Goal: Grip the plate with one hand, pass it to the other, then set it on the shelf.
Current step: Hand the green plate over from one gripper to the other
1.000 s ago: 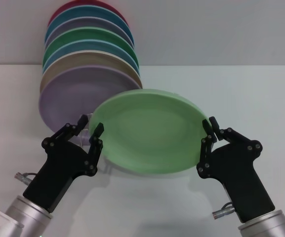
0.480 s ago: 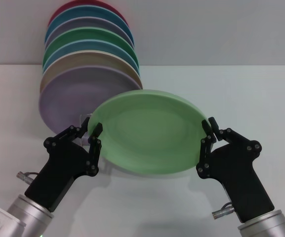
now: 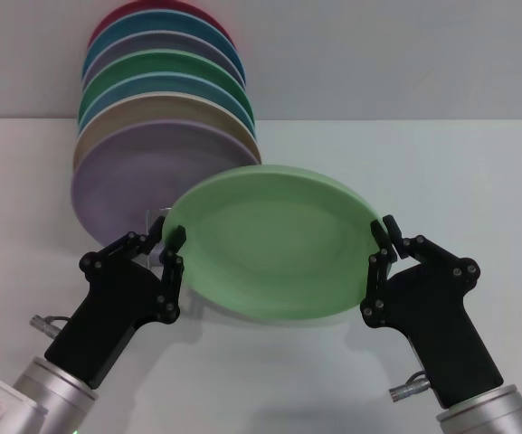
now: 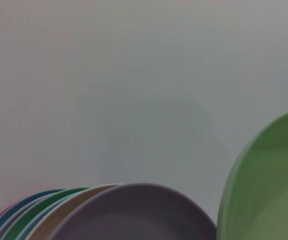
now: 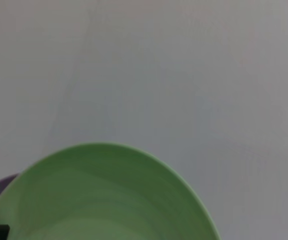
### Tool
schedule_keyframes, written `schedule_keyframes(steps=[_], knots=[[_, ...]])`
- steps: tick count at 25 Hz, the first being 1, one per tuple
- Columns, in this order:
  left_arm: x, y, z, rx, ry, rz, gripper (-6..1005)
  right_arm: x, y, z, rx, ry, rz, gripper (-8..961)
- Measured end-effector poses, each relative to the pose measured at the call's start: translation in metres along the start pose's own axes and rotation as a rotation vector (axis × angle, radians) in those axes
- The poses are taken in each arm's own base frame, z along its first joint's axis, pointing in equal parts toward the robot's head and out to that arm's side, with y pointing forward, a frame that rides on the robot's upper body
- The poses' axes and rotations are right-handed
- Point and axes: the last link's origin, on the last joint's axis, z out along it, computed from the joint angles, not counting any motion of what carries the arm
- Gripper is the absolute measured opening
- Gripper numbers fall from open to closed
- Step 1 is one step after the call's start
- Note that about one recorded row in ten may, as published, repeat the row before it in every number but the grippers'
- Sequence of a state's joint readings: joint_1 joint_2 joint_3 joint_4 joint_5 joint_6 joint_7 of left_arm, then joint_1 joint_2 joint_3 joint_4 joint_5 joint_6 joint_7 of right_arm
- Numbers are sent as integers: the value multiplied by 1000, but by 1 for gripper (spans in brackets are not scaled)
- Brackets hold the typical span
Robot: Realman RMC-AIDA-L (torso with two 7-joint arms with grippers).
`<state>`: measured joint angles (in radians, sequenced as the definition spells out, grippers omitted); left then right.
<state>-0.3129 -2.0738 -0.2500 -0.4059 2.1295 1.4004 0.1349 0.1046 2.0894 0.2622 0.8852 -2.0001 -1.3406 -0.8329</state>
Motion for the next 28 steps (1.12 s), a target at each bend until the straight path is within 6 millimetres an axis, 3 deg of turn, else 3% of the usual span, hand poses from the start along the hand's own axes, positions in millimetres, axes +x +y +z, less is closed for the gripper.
schedule_keyframes(steps=[28], knots=[[-3, 0, 0, -6, -20, 2, 96, 1, 0, 0, -9, 8, -2, 26]])
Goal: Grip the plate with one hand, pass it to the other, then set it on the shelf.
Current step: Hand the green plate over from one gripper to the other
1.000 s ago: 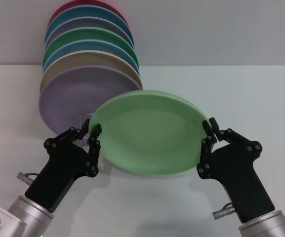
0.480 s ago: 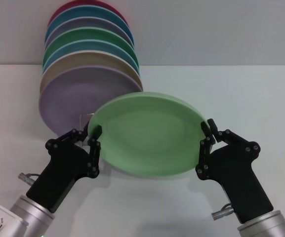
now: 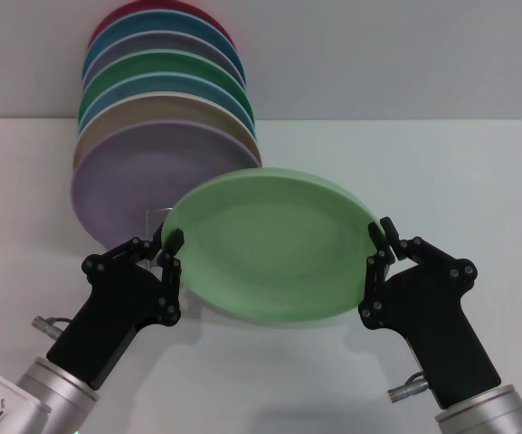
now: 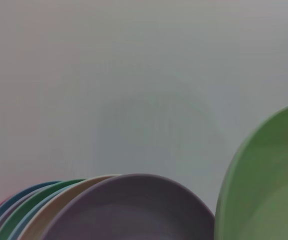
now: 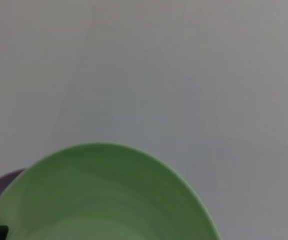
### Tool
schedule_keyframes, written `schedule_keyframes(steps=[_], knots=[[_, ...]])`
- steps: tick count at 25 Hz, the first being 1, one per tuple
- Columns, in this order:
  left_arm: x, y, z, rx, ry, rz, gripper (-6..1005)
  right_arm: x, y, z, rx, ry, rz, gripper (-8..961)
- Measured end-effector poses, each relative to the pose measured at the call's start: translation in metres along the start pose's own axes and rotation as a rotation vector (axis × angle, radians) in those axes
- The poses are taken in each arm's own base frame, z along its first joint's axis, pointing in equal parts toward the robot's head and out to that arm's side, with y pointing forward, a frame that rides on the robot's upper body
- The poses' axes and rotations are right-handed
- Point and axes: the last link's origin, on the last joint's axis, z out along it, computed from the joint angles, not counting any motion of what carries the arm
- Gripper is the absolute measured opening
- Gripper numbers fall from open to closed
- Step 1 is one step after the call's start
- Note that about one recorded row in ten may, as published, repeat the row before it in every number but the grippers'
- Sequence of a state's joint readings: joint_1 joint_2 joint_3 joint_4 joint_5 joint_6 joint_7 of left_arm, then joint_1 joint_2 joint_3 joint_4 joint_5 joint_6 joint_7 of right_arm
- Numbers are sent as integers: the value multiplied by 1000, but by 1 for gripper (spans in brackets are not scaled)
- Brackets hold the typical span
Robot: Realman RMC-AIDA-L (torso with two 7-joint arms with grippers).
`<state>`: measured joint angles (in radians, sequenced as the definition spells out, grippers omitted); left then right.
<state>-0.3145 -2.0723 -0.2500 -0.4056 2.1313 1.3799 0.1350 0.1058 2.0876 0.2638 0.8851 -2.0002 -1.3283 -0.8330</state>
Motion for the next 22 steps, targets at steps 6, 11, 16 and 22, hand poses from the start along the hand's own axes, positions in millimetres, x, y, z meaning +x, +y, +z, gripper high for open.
schedule_keyframes(steps=[6, 11, 16, 22], knots=[[1, 0, 0, 0, 4, 1, 82, 0, 0, 0, 0, -1, 0, 26], [1, 0, 0, -1, 5, 0, 44, 0, 0, 1, -1, -1, 0, 27], [0, 0, 0, -3, 2, 0, 44, 0, 0, 2, -1, -2, 3, 27], [0, 0, 1, -1, 2, 2, 43, 0, 0, 3, -10, 0, 4, 27]])
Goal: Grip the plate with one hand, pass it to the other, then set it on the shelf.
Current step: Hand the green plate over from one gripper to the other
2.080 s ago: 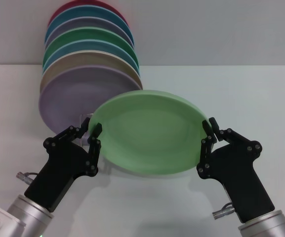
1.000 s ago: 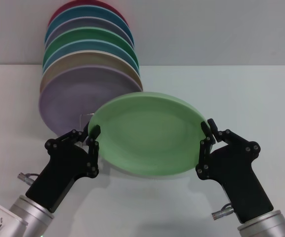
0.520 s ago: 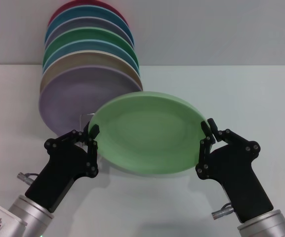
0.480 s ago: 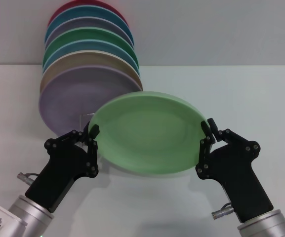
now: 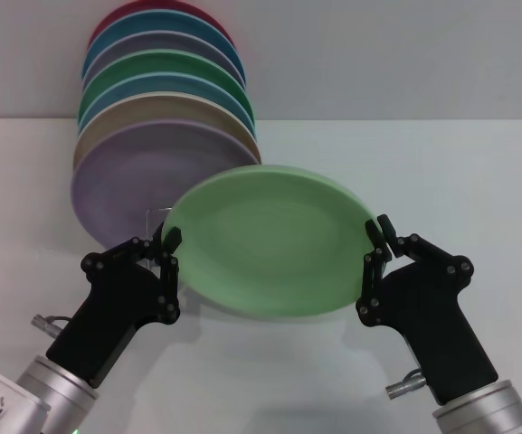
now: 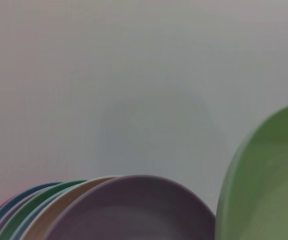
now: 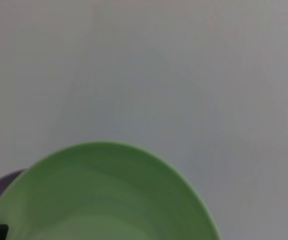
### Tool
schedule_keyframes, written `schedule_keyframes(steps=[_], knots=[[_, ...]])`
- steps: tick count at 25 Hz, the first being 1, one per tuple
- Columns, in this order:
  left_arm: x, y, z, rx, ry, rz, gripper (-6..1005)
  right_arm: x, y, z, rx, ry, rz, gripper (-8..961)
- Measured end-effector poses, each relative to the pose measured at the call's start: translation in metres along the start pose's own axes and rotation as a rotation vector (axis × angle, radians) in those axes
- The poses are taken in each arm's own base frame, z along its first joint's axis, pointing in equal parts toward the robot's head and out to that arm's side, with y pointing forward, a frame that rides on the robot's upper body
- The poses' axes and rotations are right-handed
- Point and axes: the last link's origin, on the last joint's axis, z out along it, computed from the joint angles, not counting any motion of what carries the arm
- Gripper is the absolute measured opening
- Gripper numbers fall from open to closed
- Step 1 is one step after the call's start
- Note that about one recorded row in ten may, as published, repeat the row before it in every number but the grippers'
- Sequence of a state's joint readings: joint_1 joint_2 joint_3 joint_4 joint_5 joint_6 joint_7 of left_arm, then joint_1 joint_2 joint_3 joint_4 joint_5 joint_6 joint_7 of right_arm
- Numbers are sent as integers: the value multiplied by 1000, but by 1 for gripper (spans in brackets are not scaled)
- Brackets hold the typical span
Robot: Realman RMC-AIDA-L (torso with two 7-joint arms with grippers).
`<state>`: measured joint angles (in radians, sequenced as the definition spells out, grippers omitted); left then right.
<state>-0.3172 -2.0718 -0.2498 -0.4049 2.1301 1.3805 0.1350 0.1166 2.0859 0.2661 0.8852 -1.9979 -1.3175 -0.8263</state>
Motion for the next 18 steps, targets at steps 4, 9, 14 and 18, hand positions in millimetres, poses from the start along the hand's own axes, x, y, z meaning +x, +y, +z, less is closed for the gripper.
schedule_keyframes(steps=[4, 9, 14, 18], knots=[[0, 0, 1, 5, 3, -3, 43, 0, 1, 0, -9, -1, 1, 27], [1, -2, 0, 17, 6, -3, 42, 0, 0, -1, -6, 0, 3, 137], [1, -3, 0, 19, 8, -2, 41, 0, -2, -3, 6, -4, 6, 231], [3, -4, -1, 26, 20, -3, 41, -3, -4, -5, 20, -29, 32, 257]])
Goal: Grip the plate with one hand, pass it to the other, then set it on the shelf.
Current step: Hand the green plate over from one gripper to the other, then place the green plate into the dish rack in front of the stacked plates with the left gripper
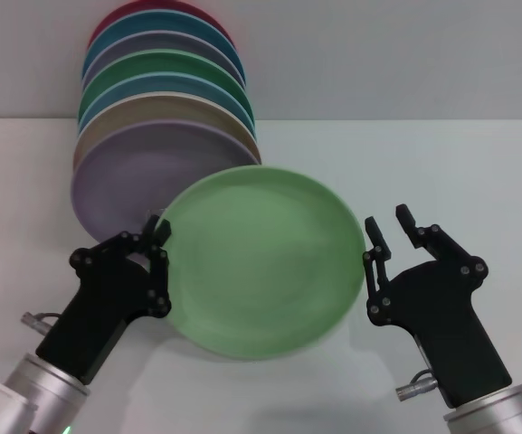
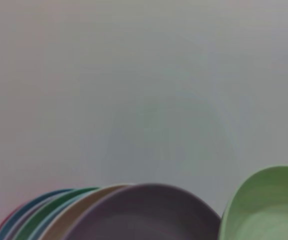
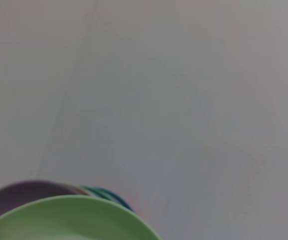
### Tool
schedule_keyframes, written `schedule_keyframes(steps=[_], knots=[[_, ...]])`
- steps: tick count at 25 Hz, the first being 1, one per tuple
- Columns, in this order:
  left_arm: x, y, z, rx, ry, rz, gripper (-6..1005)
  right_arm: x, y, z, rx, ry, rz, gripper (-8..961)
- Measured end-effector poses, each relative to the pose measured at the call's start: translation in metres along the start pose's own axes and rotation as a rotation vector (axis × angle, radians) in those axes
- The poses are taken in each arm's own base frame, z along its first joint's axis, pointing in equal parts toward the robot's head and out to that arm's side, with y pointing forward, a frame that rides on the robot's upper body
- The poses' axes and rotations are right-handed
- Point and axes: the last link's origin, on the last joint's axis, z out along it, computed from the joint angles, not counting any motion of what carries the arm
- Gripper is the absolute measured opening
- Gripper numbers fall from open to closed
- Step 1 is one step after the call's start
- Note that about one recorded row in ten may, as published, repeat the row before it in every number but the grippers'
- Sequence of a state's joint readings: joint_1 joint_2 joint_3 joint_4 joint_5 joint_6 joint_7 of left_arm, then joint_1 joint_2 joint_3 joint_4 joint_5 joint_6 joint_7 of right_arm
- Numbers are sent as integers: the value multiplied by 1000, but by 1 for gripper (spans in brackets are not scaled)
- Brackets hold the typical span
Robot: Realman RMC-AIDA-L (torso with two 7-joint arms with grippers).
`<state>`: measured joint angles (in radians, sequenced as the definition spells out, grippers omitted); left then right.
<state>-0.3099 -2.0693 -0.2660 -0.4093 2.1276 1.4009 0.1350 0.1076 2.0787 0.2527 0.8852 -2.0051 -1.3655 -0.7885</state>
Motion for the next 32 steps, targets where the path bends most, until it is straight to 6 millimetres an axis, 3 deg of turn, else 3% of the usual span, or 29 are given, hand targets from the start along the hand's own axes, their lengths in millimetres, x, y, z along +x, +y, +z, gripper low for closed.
schedule_keyframes(steps=[10, 18, 23, 32], knots=[[18, -26, -13, 145, 129, 37, 37, -8, -3, -1, 6, -70, 69, 257], [42, -66, -31, 296, 300, 168, 36, 10, -12, 6, -22, -44, 113, 256], [51, -84, -33, 290, 351, 314, 35, 21, -21, 11, 1, 7, 98, 256], [51, -83, -21, 211, 326, 563, 36, 32, -35, 13, 74, 62, 94, 257]])
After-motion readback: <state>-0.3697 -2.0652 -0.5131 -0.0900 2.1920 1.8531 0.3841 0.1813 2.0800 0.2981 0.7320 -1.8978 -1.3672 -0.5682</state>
